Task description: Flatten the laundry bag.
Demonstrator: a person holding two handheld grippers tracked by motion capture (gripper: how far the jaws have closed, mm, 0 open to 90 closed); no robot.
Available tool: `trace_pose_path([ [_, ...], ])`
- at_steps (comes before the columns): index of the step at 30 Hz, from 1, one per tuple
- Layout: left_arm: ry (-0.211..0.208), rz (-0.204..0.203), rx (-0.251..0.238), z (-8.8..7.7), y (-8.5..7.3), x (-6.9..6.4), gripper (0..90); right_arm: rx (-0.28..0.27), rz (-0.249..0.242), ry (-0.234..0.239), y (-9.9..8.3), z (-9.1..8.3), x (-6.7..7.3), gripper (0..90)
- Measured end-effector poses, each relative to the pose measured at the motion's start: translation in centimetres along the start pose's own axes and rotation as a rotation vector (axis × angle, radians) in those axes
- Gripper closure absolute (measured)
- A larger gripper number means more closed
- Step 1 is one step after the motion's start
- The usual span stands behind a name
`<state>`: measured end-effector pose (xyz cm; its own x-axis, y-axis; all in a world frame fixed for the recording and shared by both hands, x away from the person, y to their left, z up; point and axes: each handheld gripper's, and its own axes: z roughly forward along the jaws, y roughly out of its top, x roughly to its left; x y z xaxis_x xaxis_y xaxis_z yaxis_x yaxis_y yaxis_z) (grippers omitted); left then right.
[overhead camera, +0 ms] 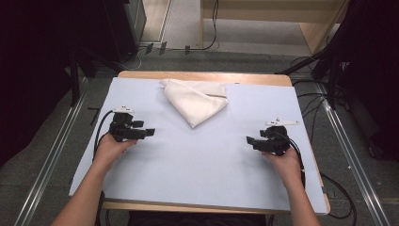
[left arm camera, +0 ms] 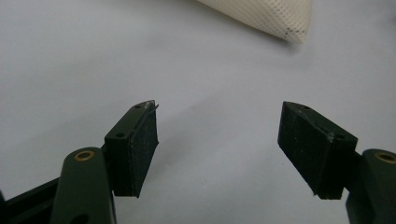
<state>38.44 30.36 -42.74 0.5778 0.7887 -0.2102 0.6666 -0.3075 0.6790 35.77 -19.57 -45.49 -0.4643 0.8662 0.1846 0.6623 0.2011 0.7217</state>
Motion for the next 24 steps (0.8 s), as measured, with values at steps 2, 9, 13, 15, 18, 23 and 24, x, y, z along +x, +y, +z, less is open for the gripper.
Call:
trace_pose_path([
  [2, -0.004, -0.011, -0.005, -0.2, 0.0, 0.0, 30.9, -0.001, -0.018, 0.001, 0.4, -0.1, 0.4, 33.7],
  [9, -0.024, 0.015, -0.060, -0.9, 0.2, -0.6, 38.8, -0.027, -0.027, 0.010, 1.5, -0.5, 1.1, 32.8],
  [13, -0.027, 0.010, -0.060, -0.9, 0.3, -0.6, 40.9, -0.038, -0.044, 0.025, 1.9, -0.6, 1.4, 31.8],
  [15, -0.022, 0.013, -0.057, -1.1, 0.4, -0.7, 39.7, -0.032, -0.041, 0.033, 2.1, -0.5, 1.4, 27.8],
  [18, -0.024, -0.015, -0.044, -1.2, 0.5, -0.5, 36.3, -0.022, -0.029, 0.045, 2.4, -0.3, 1.5, 26.0],
  [23, -0.025, -0.024, -0.030, -1.4, 0.4, -0.4, 39.8, -0.004, -0.044, 0.083, 3.4, 0.4, 2.4, 28.2],
  [24, -0.031, -0.028, -0.029, -1.4, 0.5, -0.4, 40.2, 0.000, -0.050, 0.084, 3.6, 0.6, 2.6, 30.7],
])
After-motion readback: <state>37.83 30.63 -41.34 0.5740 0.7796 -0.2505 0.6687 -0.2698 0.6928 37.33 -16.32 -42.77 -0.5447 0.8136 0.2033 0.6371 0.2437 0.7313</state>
